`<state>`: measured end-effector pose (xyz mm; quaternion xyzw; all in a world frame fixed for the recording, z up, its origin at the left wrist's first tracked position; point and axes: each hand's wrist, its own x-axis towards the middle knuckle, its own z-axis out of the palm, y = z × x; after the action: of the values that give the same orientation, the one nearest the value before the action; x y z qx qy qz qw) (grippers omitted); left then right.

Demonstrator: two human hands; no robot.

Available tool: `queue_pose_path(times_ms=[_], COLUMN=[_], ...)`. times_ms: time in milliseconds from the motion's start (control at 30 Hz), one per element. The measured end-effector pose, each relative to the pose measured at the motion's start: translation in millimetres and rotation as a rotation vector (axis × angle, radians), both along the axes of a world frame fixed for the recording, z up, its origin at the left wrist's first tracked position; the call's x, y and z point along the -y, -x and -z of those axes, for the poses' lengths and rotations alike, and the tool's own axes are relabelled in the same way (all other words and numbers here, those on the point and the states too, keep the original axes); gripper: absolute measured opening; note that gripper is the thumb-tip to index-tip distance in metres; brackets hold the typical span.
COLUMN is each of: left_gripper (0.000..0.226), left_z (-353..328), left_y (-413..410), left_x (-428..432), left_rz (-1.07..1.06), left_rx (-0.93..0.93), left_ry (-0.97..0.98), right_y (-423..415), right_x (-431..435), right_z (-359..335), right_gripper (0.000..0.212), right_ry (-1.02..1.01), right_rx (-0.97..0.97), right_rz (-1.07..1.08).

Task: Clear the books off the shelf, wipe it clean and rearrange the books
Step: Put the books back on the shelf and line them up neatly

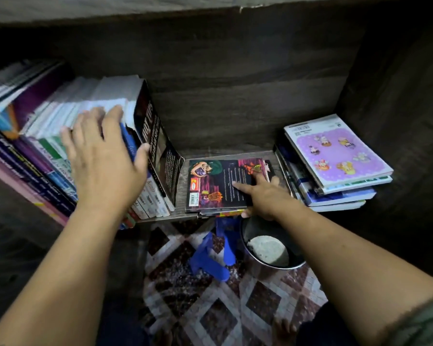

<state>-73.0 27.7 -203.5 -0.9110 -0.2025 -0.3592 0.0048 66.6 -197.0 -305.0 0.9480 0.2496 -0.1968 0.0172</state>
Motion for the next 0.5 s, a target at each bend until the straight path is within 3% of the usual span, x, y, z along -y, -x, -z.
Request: queue_pose_path(times_ms=[233, 367, 500], left_gripper=[0.060, 0.054, 0.058], left_z=[4.2, -2.4, -4.3], left_y=[-9.9, -2.7, 6.1], left_x=[-7.3, -14.8, -23.9], left_rz=[-0.022, 0.044, 0.111], left_rx=[0.034, 0.056, -0.009], left_ry=[-0.021, -0.042, -0.059], right_y=[1.4, 12.0, 8.7], right_x=[-1.9, -8.8, -17.0], right_z=[5.9, 6.3, -3.4], right_gripper=[0.070, 0.073, 0.068], right_ry=[-0.074, 0.054, 0.037], right_rx=[-0.004, 0.107, 0.019], right_rz=[-0.115, -0.108, -0.113])
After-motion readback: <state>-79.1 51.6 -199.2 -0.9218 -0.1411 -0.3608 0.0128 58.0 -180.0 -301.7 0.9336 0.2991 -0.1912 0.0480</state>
